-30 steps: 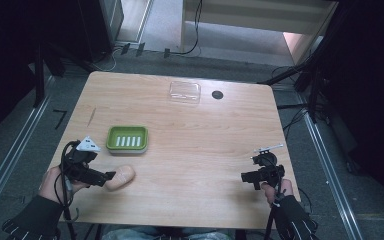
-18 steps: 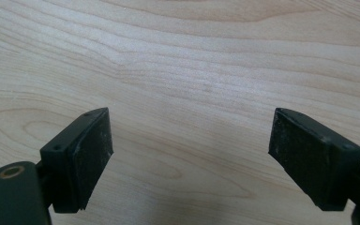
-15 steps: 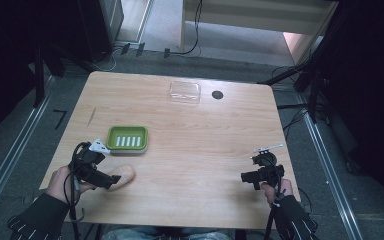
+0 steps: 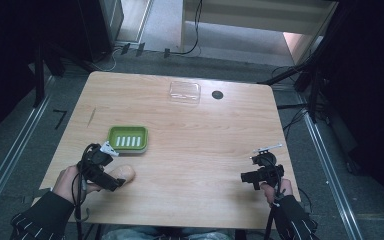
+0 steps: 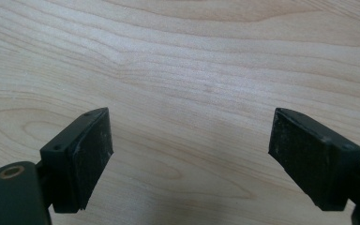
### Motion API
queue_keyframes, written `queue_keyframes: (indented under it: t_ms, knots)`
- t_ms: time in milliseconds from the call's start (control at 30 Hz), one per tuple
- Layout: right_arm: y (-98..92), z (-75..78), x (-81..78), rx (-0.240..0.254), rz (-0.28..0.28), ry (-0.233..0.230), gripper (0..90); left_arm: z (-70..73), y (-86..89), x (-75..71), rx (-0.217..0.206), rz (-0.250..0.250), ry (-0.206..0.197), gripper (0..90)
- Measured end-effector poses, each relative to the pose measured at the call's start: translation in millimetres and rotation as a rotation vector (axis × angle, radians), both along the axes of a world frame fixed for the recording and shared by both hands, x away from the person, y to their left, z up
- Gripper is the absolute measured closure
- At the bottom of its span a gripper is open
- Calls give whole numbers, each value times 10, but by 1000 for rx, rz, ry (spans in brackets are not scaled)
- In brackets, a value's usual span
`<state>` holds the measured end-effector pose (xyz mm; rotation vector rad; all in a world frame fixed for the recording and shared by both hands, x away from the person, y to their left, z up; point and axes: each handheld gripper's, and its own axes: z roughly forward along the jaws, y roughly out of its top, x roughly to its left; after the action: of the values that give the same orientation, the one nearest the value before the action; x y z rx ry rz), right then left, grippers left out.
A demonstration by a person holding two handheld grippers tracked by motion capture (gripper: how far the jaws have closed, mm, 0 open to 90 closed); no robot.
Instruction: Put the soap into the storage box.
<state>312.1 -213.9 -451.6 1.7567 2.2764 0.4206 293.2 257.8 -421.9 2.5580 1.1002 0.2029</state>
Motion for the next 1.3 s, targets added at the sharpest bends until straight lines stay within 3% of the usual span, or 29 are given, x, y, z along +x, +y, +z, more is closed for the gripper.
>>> queue_keyframes:
  t_ms: [900, 1200, 1300]
  knots:
    - [2, -10, 5, -5, 3, 4, 144, -170, -184, 121, 102, -73, 64, 121]
    - [-1, -11, 4, -6, -2, 3, 144, -196, -207, 130, 115, -87, 67, 158]
    - [-3, -13, 5, -7, 1, 2, 144, -204, -211, 130, 115, -95, 72, 216]
